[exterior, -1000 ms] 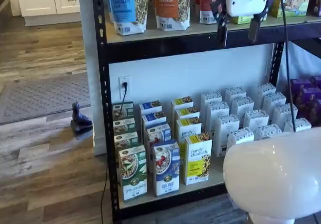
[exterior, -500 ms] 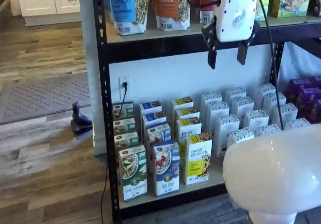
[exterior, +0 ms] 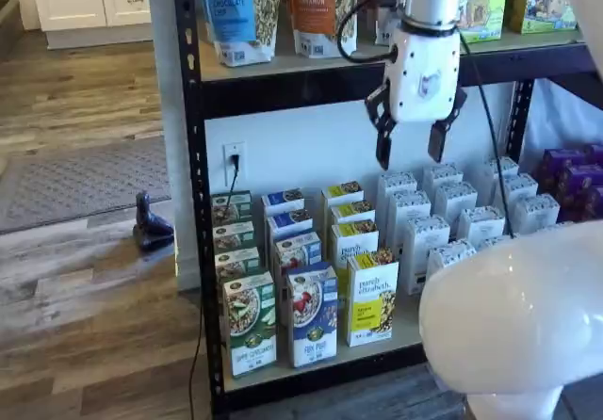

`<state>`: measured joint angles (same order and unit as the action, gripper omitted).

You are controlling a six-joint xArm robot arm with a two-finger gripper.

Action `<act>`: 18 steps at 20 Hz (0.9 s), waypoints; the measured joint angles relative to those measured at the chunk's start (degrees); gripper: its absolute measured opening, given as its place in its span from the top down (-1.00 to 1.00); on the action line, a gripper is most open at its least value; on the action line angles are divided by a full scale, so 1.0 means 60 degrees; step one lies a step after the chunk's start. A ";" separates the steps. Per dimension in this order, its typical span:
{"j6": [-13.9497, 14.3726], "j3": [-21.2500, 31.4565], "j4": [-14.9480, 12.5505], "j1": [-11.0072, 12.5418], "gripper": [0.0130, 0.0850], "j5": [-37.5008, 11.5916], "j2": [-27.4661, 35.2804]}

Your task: Pick up the blue and white box that is on the bottom shelf, the second box from the left

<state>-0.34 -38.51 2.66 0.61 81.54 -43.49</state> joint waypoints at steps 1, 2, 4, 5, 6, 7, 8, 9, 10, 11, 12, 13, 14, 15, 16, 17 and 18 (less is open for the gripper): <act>-0.0018 0.0129 0.0047 0.0001 -1.00 -0.0176 0.0072; -0.0028 0.0249 0.0077 0.0001 -1.00 -0.0363 0.0131; -0.0026 0.0577 0.0117 -0.0039 -1.00 -0.0921 0.0283; -0.0018 0.0713 0.0144 -0.0069 -1.00 -0.1188 0.0397; -0.0007 0.0820 0.0176 -0.0102 -1.00 -0.1409 0.0525; 0.0021 0.0897 0.0183 -0.0141 -1.00 -0.1581 0.0630; 0.0071 0.1001 0.0177 -0.0205 -1.00 -0.1802 0.0756; 0.0111 0.1110 0.0179 -0.0260 -1.00 -0.2044 0.0868; 0.0140 0.1232 0.0191 -0.0310 -1.00 -0.2309 0.0955; 0.0156 0.1375 0.0226 -0.0356 -1.00 -0.2634 0.1018; 0.0205 0.1506 0.0223 -0.0424 -1.00 -0.2946 0.1097; 0.0254 0.1568 0.0198 -0.0470 -1.00 -0.3115 0.1169; 0.0333 0.1633 0.0144 -0.0538 -1.00 -0.3318 0.1290; 0.0418 0.1701 0.0082 -0.0603 -1.00 -0.3530 0.1413; 0.0465 0.1797 0.0060 -0.0655 -1.00 -0.3798 0.1501; 0.0453 0.1921 0.0118 -0.0685 -1.00 -0.4122 0.1567; 0.0505 0.2028 0.0100 -0.0741 -1.00 -0.4432 0.1646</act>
<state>2.68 -26.34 3.26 -3.83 54.94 -33.61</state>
